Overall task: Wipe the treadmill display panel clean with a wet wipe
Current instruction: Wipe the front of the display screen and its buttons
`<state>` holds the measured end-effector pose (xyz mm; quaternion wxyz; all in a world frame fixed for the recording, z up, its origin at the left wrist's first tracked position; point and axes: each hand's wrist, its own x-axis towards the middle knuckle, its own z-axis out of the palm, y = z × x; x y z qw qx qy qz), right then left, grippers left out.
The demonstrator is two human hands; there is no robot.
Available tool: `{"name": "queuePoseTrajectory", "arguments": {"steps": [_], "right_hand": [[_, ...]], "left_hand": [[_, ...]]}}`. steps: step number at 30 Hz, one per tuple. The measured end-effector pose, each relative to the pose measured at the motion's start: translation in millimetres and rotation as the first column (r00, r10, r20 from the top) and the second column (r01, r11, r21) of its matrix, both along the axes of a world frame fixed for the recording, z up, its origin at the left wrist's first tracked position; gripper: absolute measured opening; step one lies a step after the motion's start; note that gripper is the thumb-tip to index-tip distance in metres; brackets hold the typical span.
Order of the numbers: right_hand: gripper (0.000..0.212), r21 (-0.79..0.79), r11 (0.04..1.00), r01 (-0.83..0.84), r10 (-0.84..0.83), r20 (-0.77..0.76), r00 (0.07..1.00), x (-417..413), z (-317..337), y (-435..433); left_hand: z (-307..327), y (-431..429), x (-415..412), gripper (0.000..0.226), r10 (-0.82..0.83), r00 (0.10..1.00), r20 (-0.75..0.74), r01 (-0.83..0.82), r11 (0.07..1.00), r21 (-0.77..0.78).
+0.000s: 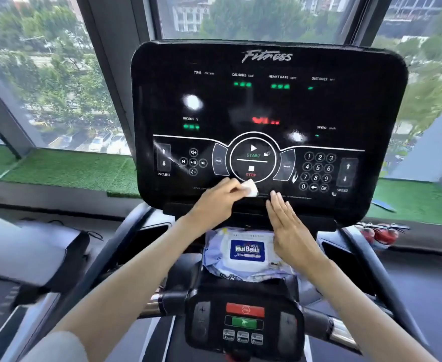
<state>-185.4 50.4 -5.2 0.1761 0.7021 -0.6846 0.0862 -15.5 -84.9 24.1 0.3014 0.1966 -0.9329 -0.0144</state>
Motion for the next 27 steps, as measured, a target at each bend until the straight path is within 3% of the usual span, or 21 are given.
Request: {"name": "queuePoseTrajectory", "arguments": {"steps": [1,3,4,5,6,8,10,11,12,13,14,15,16,18,19,20,21,22,24,25,27], "right_hand": [[0.07,-0.008,1.0,-0.012,0.012,0.006,1.0,-1,-1,-1],[0.069,-0.025,0.999,-0.02,0.02,0.004,1.0,-1,-4,-4],[0.07,-0.025,0.999,-0.021,0.02,-0.007,1.0,0,-6,-5],[0.07,-0.015,1.0,-0.022,0.022,-0.017,1.0,1,-9,-6],[0.069,-0.006,1.0,-0.023,0.023,-0.023,0.999,1,-10,-6],[0.068,0.001,1.0,-0.029,0.029,-0.035,0.999,2,-11,-5],[0.069,0.005,1.0,-0.031,0.031,-0.054,0.998,1,-10,-5],[0.069,0.011,0.999,-0.032,0.032,-0.063,0.997,1,-10,-5],[0.069,0.015,0.999,-0.032,0.033,-0.071,0.997,1,-10,-4],[0.07,0.014,0.999,-0.031,0.032,-0.077,0.997,1,-9,-4],[0.071,0.012,0.999,-0.031,0.032,-0.081,0.996,1,-9,-4],[0.072,0.014,0.999,-0.033,0.034,-0.083,0.996,1,-9,-4],[0.074,0.017,0.999,-0.034,0.035,-0.079,0.996,1,-9,-4],[0.075,0.021,0.999,-0.037,0.038,-0.065,0.997,1,-9,-4],[0.075,0.021,0.999,-0.041,0.042,-0.059,0.997,1,-10,-4],[0.075,0.019,0.999,-0.044,0.045,-0.056,0.997,1,-10,-4],[0.075,0.017,0.999,-0.043,0.044,-0.053,0.998,1,-9,-4],[0.075,0.013,0.999,-0.041,0.041,-0.049,0.998,2,-8,-3],[0.075,0.011,1.0,-0.029,0.03,-0.044,0.999,3,-6,-3],[0.074,0.013,1.0,-0.023,0.024,-0.042,0.999,3,-6,-3],[0.072,0.019,1.0,-0.014,0.015,-0.038,0.999,4,-5,-3]], "left_hand": [[0,-9,12,0.049,0.105,0.987,-0.119,-0.102,0.994,0.032],[-4,-22,32,0.045,0.387,0.846,-0.368,-0.34,0.922,0.187],[-6,-21,33,0.045,0.485,0.766,-0.422,-0.409,0.874,0.264],[-7,-15,28,0.046,0.511,0.745,-0.428,-0.427,0.859,0.282],[-9,-7,16,0.047,0.462,0.799,-0.384,-0.402,0.886,0.229],[-14,9,-5,0.049,0.219,0.967,-0.133,-0.218,0.976,0.022],[-10,5,-4,0.05,0.102,0.995,0.007,-0.101,0.989,-0.113],[-7,-2,0,0.049,0.145,0.987,-0.063,-0.15,0.985,-0.085],[-4,-7,6,0.047,0.251,0.945,-0.211,-0.251,0.968,0.025],[-2,-10,10,0.045,0.407,0.836,-0.368,-0.363,0.913,0.184],[-2,-10,11,0.045,0.526,0.725,-0.444,-0.421,0.849,0.319],[-3,-5,7,0.047,0.563,0.694,-0.448,-0.437,0.825,0.36],[-4,2,-1,0.049,0.514,0.759,-0.4,-0.424,0.856,0.294],[-16,19,-13,0.051,0.23,0.962,-0.147,-0.227,0.973,0.036],[-18,20,-11,0.05,0.132,0.99,-0.044,-0.134,0.99,-0.046],[-14,16,-8,0.049,0.114,0.993,-0.024,-0.116,0.991,-0.06],[-10,7,-6,0.047,0.174,0.979,-0.104,-0.176,0.984,-0.012],[-3,0,-4,0.047,0.299,0.922,-0.245,-0.28,0.954,0.11],[11,-7,-6,0.052,0.549,0.713,-0.436,-0.429,0.833,0.348],[16,-4,-13,0.055,0.552,0.712,-0.434,-0.449,0.833,0.324],[12,7,-28,0.056,0.313,0.923,-0.224,-0.315,0.949,0.026]]}}
